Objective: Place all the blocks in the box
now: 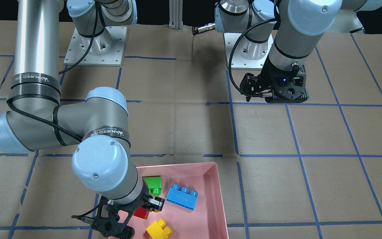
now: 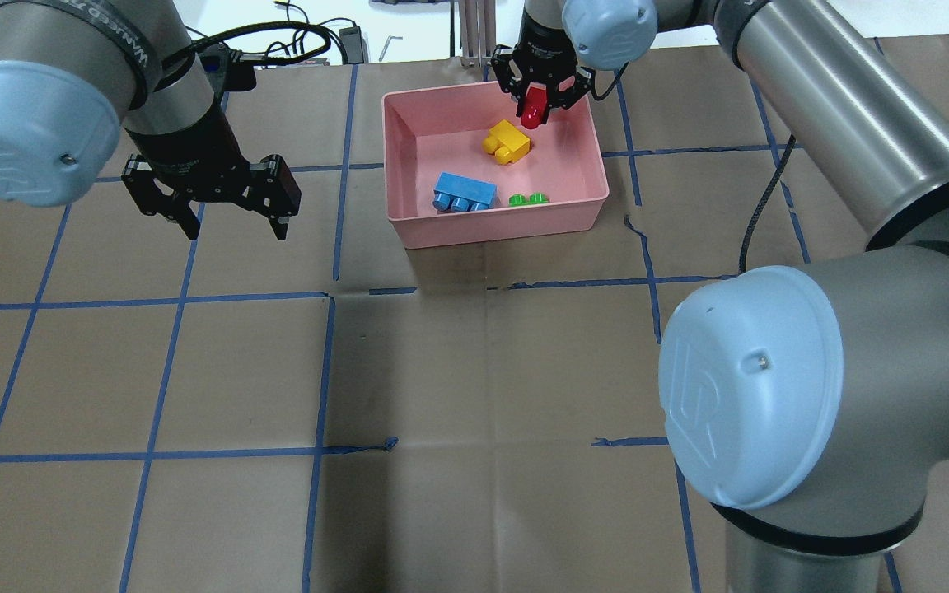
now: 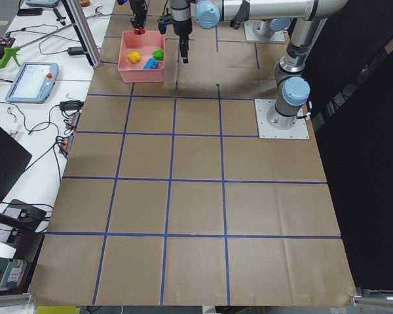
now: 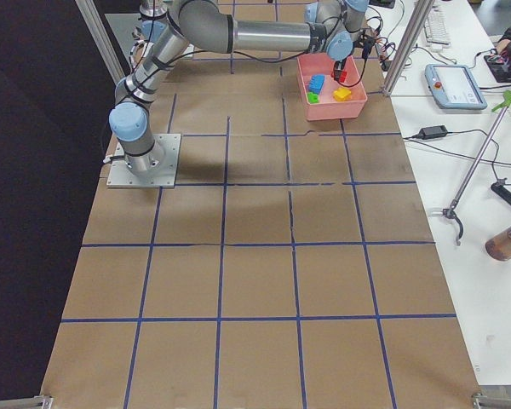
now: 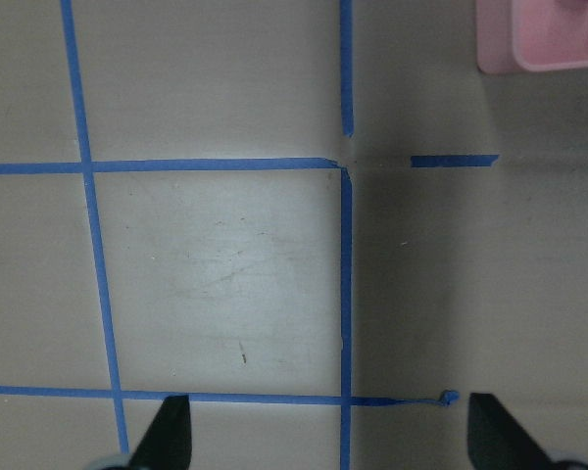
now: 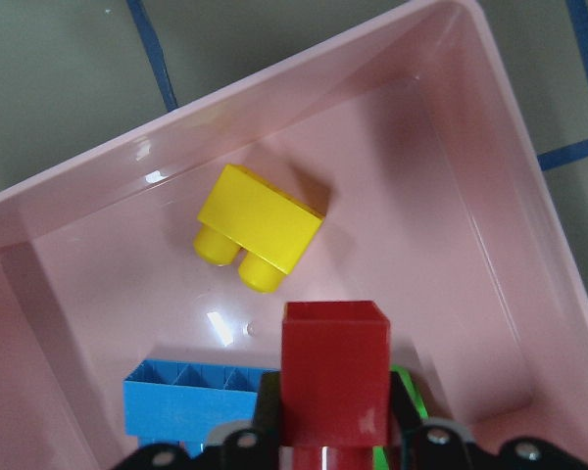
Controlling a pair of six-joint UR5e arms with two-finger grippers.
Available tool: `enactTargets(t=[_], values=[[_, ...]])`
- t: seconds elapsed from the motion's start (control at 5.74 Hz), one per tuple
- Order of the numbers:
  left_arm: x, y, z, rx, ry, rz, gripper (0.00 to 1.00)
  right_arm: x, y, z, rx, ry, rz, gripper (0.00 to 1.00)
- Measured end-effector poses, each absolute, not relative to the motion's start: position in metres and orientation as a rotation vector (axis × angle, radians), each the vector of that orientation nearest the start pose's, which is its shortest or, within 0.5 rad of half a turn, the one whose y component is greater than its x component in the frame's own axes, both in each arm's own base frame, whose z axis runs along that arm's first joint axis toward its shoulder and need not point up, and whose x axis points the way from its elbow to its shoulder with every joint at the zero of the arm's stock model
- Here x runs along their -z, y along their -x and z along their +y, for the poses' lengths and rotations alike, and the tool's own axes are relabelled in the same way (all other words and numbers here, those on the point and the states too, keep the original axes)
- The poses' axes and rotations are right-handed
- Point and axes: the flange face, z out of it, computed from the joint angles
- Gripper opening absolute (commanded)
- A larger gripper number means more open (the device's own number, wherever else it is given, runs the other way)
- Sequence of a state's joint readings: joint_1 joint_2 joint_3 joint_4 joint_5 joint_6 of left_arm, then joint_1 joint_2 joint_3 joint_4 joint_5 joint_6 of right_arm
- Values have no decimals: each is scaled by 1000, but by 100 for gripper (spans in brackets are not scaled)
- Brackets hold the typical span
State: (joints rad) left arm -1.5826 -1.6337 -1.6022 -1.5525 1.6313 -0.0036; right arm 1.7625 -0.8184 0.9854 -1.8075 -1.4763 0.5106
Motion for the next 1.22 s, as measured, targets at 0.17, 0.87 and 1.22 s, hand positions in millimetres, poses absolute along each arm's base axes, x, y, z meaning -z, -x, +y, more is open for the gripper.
enactTargets(t=[0.17, 0.87, 1.22], values=[[-449, 133, -508, -71, -62, 3098, 99, -305, -294, -741, 28, -482, 2999, 100], [-458, 132, -508, -11, -143, 3075, 99, -324, -282, -732, -9, -450, 3025, 100], [-460, 135, -507, -3, -146, 3077, 99, -296, -274, -722, -73, -264, 3108, 99]])
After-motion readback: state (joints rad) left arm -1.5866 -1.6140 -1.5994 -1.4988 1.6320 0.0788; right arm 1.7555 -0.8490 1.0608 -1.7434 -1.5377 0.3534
